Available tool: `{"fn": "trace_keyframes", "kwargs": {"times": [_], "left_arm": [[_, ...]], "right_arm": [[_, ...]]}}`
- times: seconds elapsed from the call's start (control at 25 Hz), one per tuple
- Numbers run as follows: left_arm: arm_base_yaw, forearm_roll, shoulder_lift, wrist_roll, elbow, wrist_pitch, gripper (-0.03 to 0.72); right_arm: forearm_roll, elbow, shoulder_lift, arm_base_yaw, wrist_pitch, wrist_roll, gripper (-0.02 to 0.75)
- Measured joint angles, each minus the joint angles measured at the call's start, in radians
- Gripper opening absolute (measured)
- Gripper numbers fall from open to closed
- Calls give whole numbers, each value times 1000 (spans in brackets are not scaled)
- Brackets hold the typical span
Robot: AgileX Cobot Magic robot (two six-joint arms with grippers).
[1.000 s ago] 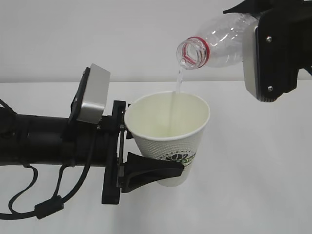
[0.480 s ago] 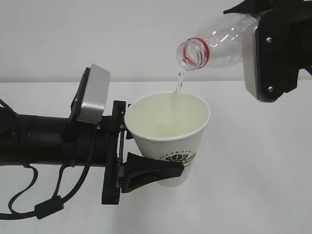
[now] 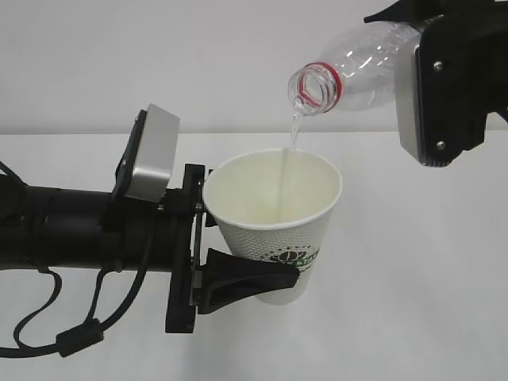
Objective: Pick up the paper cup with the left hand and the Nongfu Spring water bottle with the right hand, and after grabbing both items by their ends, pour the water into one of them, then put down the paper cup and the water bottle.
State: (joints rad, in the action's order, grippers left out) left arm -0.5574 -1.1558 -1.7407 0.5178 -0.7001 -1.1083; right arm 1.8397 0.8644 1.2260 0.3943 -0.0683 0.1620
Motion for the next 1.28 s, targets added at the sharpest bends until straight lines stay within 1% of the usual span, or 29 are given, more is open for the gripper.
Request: {"fn": "trace_keyframes", "kwargs": {"times": [1.28], "left_arm": [[0, 0, 0, 0, 0, 1, 531]], "right_arm": [[0, 0, 0, 0, 4, -2, 470]]}}
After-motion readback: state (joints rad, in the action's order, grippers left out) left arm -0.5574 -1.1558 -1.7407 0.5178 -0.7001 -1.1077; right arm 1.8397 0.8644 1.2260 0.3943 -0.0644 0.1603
